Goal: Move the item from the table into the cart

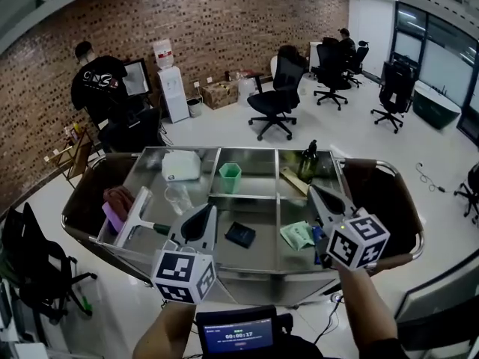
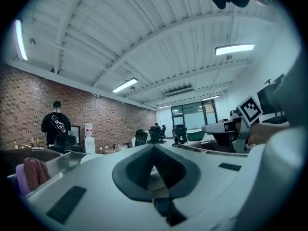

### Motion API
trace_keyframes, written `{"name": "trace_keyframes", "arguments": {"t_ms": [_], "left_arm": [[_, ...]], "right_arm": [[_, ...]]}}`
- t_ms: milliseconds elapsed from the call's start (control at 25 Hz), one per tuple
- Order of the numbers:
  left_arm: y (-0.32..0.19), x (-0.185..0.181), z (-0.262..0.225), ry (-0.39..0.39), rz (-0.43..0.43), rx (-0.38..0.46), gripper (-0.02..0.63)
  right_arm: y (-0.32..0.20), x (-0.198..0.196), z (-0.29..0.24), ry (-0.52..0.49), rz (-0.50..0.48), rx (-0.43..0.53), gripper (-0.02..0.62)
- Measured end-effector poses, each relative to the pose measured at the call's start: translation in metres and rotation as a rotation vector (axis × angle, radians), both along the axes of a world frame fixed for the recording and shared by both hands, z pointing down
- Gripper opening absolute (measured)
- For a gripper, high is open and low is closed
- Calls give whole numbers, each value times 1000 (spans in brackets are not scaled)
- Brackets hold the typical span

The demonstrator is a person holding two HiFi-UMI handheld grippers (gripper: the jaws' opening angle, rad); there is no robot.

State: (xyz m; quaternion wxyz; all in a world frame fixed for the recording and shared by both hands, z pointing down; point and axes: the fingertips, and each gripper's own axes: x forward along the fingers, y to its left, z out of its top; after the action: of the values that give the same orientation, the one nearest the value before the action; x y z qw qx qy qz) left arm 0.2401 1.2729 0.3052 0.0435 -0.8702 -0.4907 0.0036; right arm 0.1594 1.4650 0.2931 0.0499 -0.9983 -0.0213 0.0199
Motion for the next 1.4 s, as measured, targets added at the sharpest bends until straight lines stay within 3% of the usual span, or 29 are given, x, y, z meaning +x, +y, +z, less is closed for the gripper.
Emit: {"name": "trace_keyframes", "arguments": {"t_ms": [240, 520, 680, 920, 1400], "left_arm": [[-83, -4, 13, -24, 27, -22, 3], [-133, -13, 33, -45, 36, -39, 3], [-137, -41, 42, -14, 47, -7, 3], [-136, -62, 51, -53, 20, -11, 3], [-134, -70, 69, -88, 2, -31, 3]], "right_arm": [[-90, -17, 18, -24, 46, -28, 5], [-148, -41, 41, -47, 69, -103, 5], [-165, -62, 46, -47, 61, -93, 5], [-165, -85, 58, -49, 47, -50, 5], [-176, -102, 78, -52, 33, -54, 5]]}}
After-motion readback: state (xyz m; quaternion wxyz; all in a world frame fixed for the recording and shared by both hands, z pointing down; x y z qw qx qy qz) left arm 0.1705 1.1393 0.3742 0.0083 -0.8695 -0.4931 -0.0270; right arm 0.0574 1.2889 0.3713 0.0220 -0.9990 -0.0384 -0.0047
